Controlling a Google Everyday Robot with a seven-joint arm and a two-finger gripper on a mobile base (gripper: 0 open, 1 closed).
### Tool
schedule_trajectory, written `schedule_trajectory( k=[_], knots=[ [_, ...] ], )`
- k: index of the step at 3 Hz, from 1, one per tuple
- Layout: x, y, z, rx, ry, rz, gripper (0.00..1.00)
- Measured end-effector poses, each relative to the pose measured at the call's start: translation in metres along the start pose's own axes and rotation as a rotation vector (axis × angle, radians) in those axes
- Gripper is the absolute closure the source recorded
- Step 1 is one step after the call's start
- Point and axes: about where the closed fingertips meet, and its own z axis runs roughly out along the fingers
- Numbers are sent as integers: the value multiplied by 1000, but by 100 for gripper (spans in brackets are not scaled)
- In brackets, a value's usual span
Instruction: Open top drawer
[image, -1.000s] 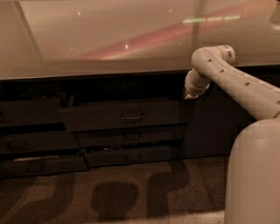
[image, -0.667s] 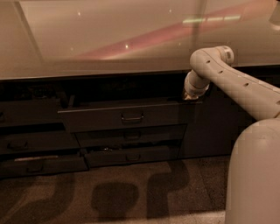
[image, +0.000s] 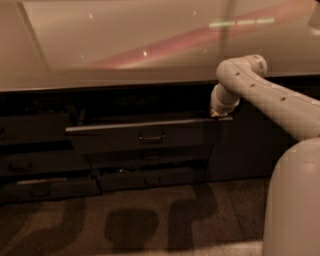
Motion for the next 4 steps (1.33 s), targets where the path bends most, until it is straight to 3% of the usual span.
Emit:
schedule_trajectory(
  k=[1,2,4],
  knots=[
    [0,-1,-2,0,0,0,81],
    [1,13,-1,2,24,-1,58],
    [1,16,-5,5,34,-1,11]
  ],
)
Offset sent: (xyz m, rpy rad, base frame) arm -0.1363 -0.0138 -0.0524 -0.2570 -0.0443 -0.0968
